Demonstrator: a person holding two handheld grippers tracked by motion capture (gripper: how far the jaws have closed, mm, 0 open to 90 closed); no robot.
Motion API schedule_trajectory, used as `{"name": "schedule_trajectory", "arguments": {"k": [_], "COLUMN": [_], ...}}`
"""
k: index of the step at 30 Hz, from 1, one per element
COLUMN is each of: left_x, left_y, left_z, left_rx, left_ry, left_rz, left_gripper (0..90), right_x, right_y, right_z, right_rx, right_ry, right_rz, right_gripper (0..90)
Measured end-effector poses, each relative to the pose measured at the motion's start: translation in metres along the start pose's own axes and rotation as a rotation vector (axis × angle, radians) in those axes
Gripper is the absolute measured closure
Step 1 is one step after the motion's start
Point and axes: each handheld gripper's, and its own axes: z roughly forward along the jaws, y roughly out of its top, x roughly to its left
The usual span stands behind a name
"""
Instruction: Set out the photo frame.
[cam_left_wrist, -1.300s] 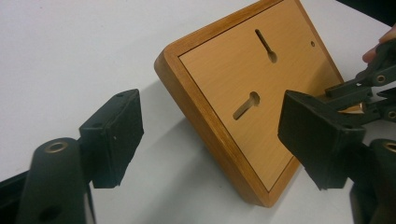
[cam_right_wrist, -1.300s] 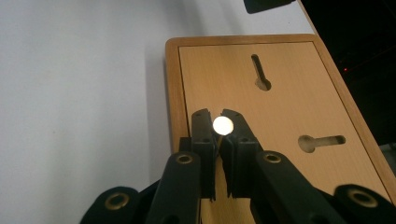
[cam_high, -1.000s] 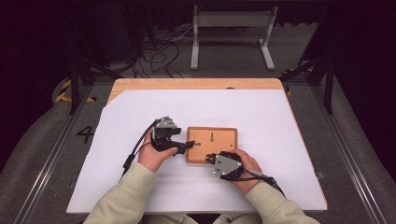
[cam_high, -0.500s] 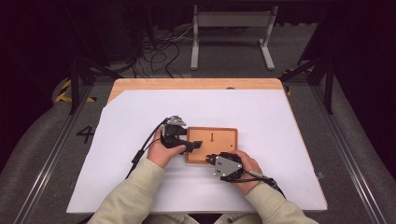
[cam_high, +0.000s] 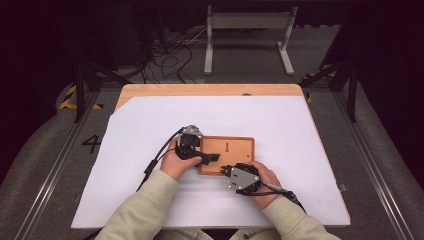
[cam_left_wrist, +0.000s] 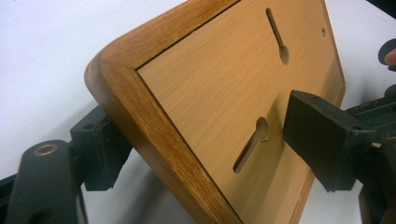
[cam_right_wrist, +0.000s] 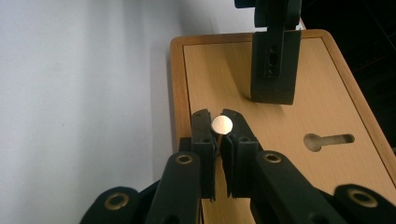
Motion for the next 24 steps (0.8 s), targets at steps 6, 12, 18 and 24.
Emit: {"name": "schedule_trajectory", "arguments": {"k": [6,12,18,24], "left_x": [0.001,-0.001,-0.004,-0.011], "left_y": [0.0,-0.001,-0.006,-0.007], "left_z": [-0.007,-0.013,-0.022,-0.033], "left_rx": [-0.005,-0.023,-0.043,-0.058], "left_ry": [-0.013,-0.019,-0.029,-0.029], "left_rz": [0.014,0.04,0.097,0.163], "left_gripper": [24.5,29.0,35.7,43.6], "right_x": [0.001,0.002,0.004,0.006], "right_y": [0.001,0.001,0.003,0.004], "right_z": [-0.001,-0.002,-0.004,-0.007], "right_rx": [0.002,0.001,0.005,-0.003], "right_ry": [0.001,0.001,0.017,0.064], "right_rz": [-0.015,-0.011,-0.027,0.029], "right_gripper": [84.2,83.8,80.4,70.8]}}
